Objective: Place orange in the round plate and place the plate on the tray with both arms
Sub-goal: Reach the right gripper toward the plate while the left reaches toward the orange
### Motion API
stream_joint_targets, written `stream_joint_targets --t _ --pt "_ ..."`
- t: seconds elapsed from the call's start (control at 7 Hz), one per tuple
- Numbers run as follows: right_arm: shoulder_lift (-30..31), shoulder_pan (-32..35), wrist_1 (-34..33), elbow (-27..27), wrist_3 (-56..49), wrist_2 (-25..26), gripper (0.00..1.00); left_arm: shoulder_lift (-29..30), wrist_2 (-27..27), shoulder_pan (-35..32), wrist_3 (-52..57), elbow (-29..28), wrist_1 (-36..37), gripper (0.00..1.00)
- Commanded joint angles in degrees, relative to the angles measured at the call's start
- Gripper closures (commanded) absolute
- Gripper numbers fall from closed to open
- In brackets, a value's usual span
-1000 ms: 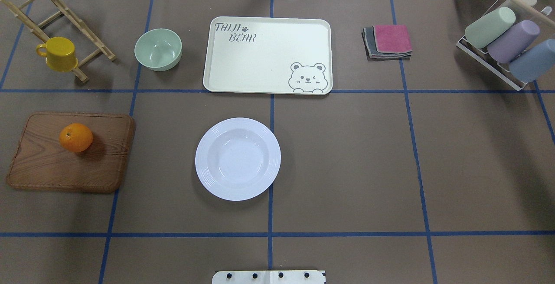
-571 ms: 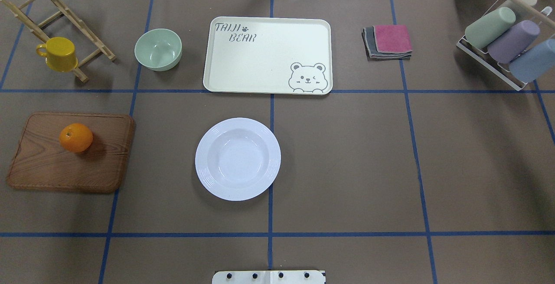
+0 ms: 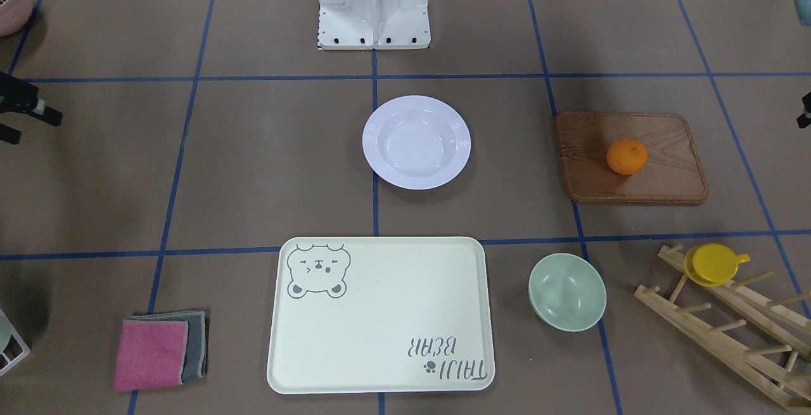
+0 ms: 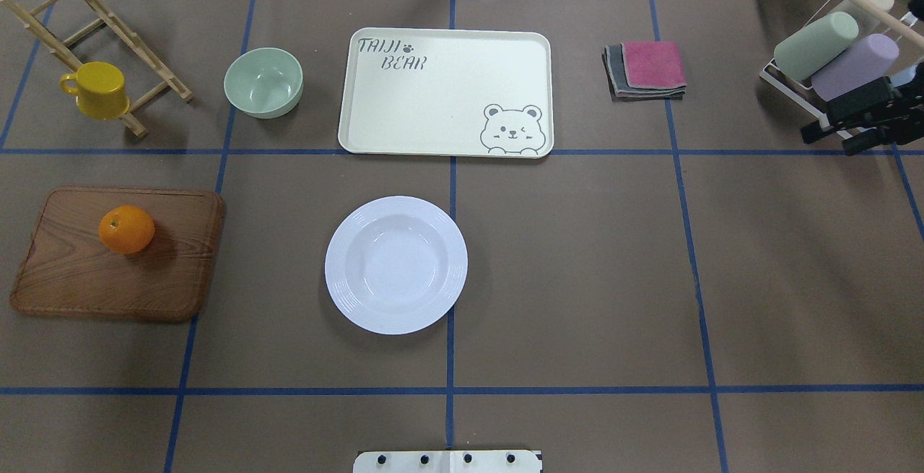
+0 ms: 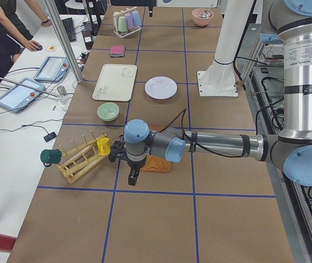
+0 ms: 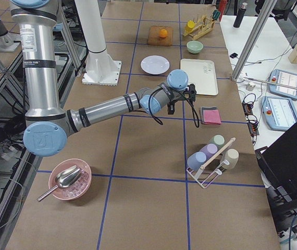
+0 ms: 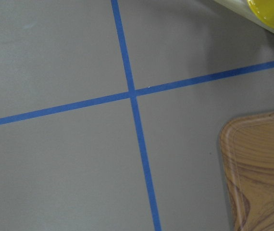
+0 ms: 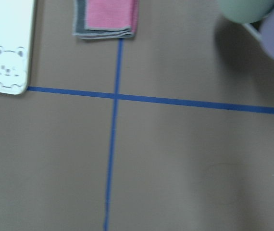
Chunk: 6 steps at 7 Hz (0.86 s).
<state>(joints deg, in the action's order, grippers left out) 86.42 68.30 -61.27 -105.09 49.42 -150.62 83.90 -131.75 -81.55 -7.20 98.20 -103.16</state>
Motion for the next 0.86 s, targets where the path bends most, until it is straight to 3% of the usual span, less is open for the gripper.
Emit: stream_joint_targets --t 0.0,0.14,0.29,0.57,0.71 --pt "-4.7 -14.8 28.4 3.0 37.2 13.8 0.00 0.0 0.0 3.4 -6.7 0.1 -3.1 0.00" --pt "-5.5 -20.9 38.6 4.3 48.7 20.8 0.00 0.1 0.0 4.7 -10.9 0.1 -4.9 0.00" --pt "-5.6 -26.2 43.2 4.4 54.0 27.5 0.00 0.1 0.1 7.5 -17.8 0.2 -8.6 0.00" --pt "-6.6 -34.2 44.0 3.8 57.5 38.0 0.00 0.6 0.8 14.5 -30.9 3.1 -12.1 0.00" --pt "-6.7 -36.6 44.0 3.8 57.5 40.0 0.00 1.7 3.3 19.4 -37.8 5.6 -12.1 0.00"
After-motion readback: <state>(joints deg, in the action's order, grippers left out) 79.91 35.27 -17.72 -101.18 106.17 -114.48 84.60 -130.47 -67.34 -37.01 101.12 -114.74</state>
